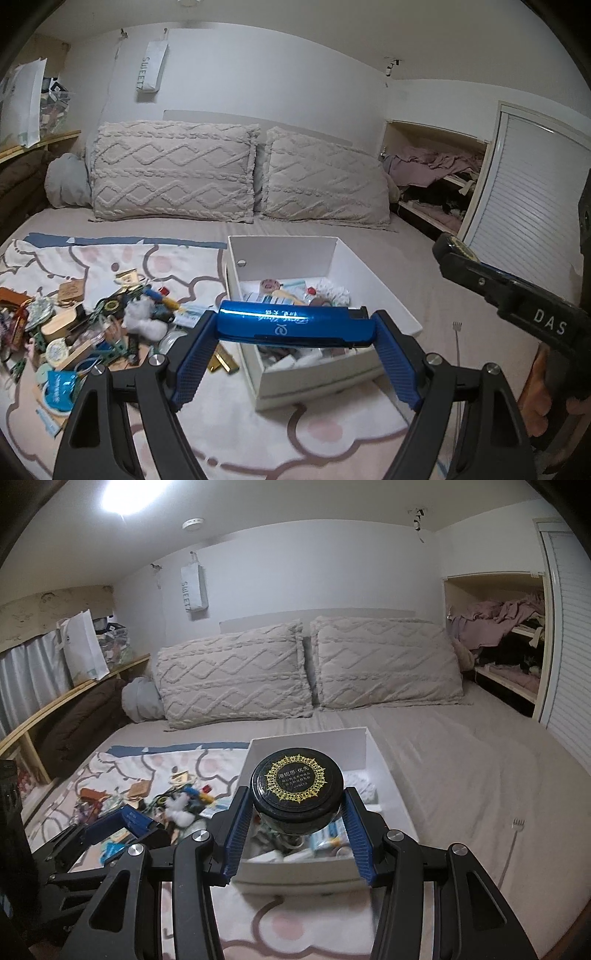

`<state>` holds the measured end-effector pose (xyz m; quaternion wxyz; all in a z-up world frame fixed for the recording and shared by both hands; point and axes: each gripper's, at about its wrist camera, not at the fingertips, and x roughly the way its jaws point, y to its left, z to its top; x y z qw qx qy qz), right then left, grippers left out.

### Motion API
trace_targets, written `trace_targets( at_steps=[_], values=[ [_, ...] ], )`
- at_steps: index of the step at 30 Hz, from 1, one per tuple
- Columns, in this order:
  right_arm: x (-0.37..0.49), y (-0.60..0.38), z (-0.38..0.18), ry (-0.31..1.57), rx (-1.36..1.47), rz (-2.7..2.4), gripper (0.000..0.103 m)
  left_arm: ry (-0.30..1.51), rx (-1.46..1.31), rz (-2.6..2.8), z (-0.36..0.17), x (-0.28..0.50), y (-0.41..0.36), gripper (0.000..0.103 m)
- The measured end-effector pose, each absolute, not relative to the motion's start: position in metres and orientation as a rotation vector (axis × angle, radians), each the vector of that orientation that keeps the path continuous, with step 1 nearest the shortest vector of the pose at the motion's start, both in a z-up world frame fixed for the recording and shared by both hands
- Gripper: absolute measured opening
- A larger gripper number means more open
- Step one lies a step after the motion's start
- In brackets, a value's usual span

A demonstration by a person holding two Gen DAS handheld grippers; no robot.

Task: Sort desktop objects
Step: 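Carry the blue lighter and black tin toward the white box with both tools, then lower the blue lighter and black tin into the white box with both tools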

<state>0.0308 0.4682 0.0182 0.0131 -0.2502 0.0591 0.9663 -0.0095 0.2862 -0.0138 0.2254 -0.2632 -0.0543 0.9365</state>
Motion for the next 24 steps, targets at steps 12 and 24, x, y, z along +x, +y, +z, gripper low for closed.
trace_targets(
  at_steps=[12,24],
  values=[
    [-0.045,0.503,0.019,0.142,-0.875,3.038,0.050,-0.153,-0.694,2.597,-0.020,-0.071,0.328,0.083],
    [-0.132,0.535,-0.012,0.179,-0.989,3.025,0.050,-0.153,-0.732,2.621,-0.029,-0.134,0.340,0.083]
  ],
)
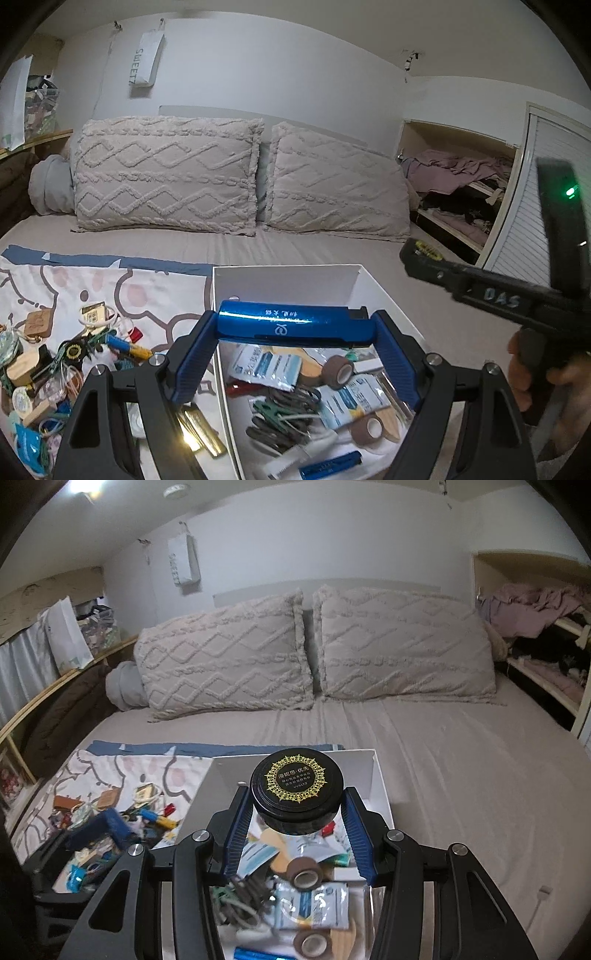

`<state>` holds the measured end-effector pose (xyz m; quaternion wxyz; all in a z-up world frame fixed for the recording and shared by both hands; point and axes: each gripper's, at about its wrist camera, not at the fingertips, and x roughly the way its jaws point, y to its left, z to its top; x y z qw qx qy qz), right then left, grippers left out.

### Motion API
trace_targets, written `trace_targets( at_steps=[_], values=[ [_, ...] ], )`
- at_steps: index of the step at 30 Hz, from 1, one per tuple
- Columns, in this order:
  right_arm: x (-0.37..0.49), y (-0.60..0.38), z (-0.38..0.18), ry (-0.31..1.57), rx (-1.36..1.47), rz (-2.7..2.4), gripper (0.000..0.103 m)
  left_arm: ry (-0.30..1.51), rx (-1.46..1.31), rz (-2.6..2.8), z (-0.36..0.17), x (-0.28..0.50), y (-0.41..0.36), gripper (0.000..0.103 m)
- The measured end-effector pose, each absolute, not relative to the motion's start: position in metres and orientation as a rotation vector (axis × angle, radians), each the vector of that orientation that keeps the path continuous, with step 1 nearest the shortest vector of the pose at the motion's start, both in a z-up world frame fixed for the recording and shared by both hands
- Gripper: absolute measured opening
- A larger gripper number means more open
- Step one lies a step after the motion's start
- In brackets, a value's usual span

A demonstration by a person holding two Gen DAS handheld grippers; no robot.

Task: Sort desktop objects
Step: 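Lower the blue lighter and black tin into the white box with both tools, then open the right tool to drop the black tin while the left tool releases the blue lighter into the box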

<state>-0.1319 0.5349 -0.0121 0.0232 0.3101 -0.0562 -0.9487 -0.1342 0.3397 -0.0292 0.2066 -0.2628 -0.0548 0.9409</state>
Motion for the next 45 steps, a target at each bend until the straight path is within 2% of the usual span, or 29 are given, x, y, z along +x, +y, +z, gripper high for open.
trace_targets(
  at_steps=[5,11,18,22,23,26,31,37,45],
  values=[
    [-0.163,0.550,-0.026,-0.174,1.060,-2.919,0.050,-0.134,-0.742,2.619,-0.025,-0.158,0.343,0.083],
    [-0.196,0.558,-0.042,-0.150,1.112,-2.923,0.050,-0.005,-0.752,2.615,-0.028,-0.178,0.366,0.083],
    [-0.216,0.570,-0.068,-0.195,1.106,-2.892,0.050,-0.018,-0.807,2.596,-0.035,-0.192,0.374,0.083],
    [-0.218,0.581,-0.074,-0.283,1.095,-2.880,0.051,-0.036,-0.836,2.596,-0.038,-0.196,0.378,0.083],
    [-0.218,0.584,-0.075,-0.320,1.105,-2.881,0.051,-0.041,-0.845,2.593,-0.039,-0.197,0.380,0.083],
    [-0.214,0.593,-0.071,-0.373,1.091,-2.885,0.070,-0.033,-0.869,2.588,-0.042,-0.199,0.385,0.083],
    [-0.210,0.598,-0.064,-0.262,1.090,-2.892,0.071,0.000,-0.916,2.582,-0.046,-0.208,0.394,0.083],
    [-0.208,0.619,-0.064,-0.377,1.103,-2.893,0.071,0.035,-1.022,2.559,-0.059,-0.226,0.403,0.083],
    [-0.207,0.619,-0.061,-0.361,1.100,-2.878,0.071,-0.013,-1.170,2.519,-0.077,-0.250,0.404,0.083]
  ],
)
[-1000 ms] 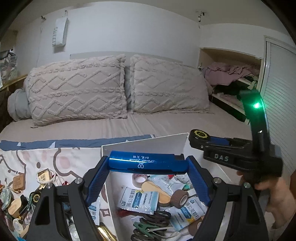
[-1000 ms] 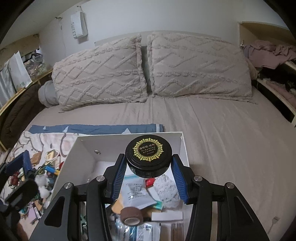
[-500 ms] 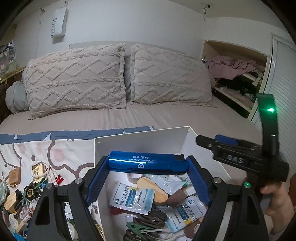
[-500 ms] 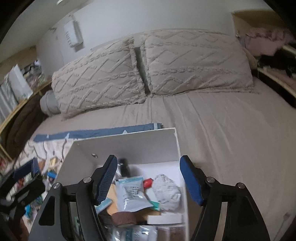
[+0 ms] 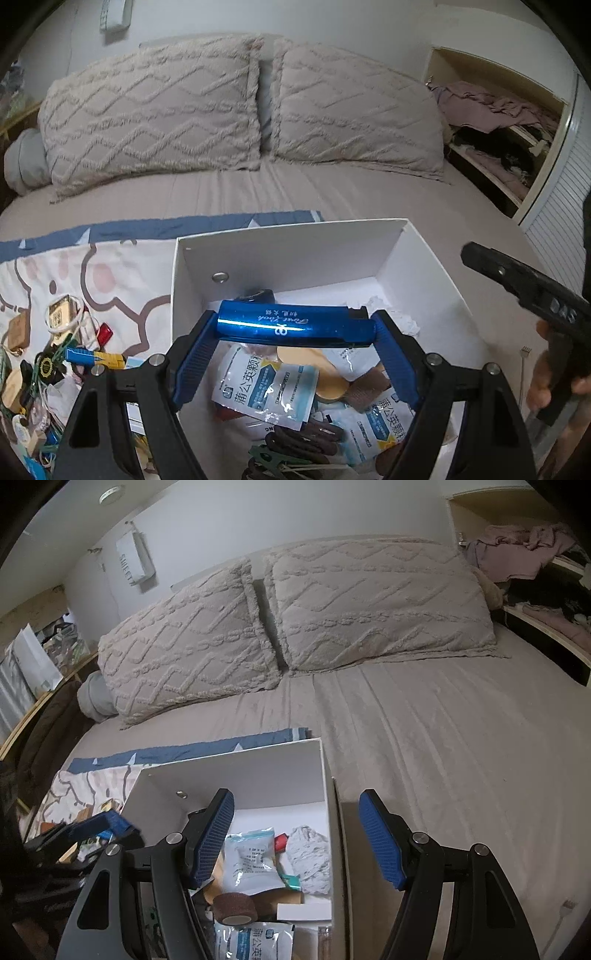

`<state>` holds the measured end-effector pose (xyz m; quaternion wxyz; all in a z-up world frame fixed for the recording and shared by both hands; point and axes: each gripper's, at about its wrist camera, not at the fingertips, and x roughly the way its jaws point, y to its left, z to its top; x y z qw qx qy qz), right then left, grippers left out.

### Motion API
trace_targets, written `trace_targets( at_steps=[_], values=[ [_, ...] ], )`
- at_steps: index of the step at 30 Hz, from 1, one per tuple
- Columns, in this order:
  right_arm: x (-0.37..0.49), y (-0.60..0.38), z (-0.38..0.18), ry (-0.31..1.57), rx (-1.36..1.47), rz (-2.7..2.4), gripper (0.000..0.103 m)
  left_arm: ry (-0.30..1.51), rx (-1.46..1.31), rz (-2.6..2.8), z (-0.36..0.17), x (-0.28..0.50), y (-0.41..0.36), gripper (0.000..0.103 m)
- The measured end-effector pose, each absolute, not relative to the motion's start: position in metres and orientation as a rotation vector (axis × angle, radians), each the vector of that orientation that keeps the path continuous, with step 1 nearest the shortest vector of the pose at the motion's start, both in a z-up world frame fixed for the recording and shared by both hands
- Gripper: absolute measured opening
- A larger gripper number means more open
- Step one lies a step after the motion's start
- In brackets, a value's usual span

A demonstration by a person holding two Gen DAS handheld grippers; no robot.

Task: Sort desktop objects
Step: 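Open the right tool to drop the black tin while the left tool releases the blue lighter into the box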

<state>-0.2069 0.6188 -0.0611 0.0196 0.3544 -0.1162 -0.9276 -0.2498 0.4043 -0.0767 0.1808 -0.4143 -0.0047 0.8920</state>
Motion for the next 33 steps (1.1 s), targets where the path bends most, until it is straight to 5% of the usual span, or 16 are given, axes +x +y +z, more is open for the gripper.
trace_targets(
  at_steps=[27,28,29,33],
  values=[
    [-0.200,0.613,-0.048,-0.586,0.975,-2.787,0.071,-0.312,-1.376,2.357,-0.104,-0.290,0.464,0.083],
    [-0.200,0.614,-0.048,-0.596,0.972,-2.787,0.071,-0.335,-1.381,2.356,-0.106,-0.291,0.462,0.086],
    [-0.200,0.615,-0.048,-0.600,0.967,-2.789,0.071,-0.360,-1.388,2.356,-0.108,-0.292,0.460,0.100],
    [-0.198,0.619,-0.045,-0.626,0.939,-2.788,0.071,-0.416,-1.399,2.373,-0.108,-0.293,0.448,0.103]
  ],
)
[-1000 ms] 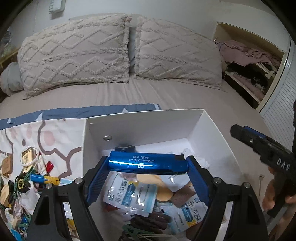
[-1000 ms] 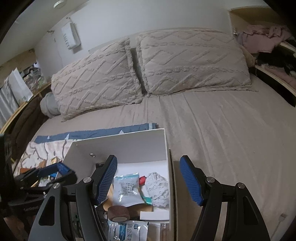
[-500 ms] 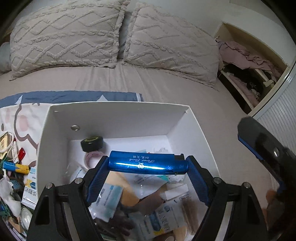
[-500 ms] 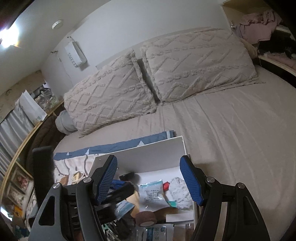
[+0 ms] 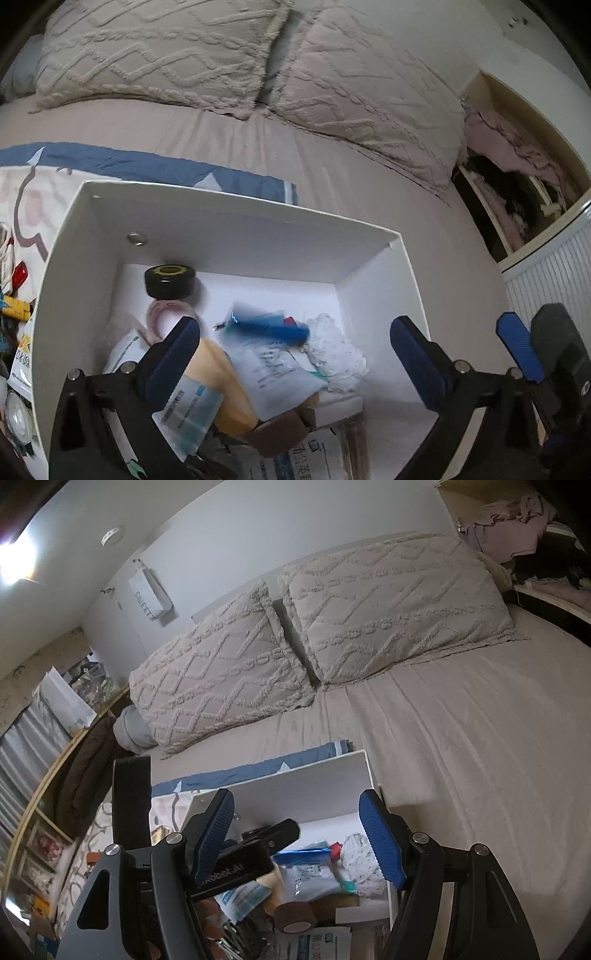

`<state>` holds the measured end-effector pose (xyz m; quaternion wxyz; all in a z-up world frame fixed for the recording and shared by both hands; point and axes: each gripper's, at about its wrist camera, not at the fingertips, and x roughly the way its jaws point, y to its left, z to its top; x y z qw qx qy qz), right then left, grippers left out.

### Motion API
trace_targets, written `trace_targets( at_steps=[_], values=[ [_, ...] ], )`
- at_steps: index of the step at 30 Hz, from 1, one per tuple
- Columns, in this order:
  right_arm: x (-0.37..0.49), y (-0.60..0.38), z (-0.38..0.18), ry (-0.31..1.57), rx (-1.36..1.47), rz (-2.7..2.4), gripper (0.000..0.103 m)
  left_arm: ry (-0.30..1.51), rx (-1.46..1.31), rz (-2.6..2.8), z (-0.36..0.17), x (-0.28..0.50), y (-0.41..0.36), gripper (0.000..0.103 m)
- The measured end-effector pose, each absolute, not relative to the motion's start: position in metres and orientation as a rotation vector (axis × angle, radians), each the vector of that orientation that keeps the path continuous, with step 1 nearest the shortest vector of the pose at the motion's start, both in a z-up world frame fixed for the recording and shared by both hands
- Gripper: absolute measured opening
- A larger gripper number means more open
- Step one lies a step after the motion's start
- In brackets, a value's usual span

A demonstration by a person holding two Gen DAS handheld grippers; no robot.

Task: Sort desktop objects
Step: 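Open the right tool to drop the black tin while the left tool releases the blue lighter into the box, then withdraw both tools from the white box back toward the item pile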

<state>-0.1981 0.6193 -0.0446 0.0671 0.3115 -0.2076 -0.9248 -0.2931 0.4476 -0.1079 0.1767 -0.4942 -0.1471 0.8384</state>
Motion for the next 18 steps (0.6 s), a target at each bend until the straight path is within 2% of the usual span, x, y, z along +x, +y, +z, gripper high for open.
trace_targets(
  at_steps=[3,10,18],
  values=[
    [-0.198,0.621,-0.043,-0.646,0.926,-2.784,0.071,-0.417,-1.390,2.397,-0.102,-0.292,0.437,0.103],
    [-0.197,0.619,-0.041,-0.627,0.928,-2.788,0.071,-0.257,-1.320,2.490,-0.081,-0.282,0.426,0.103],
    [-0.197,0.617,-0.037,-0.599,0.961,-2.801,0.071,-0.213,-1.299,2.467,-0.080,-0.268,0.419,0.103]
  ],
)
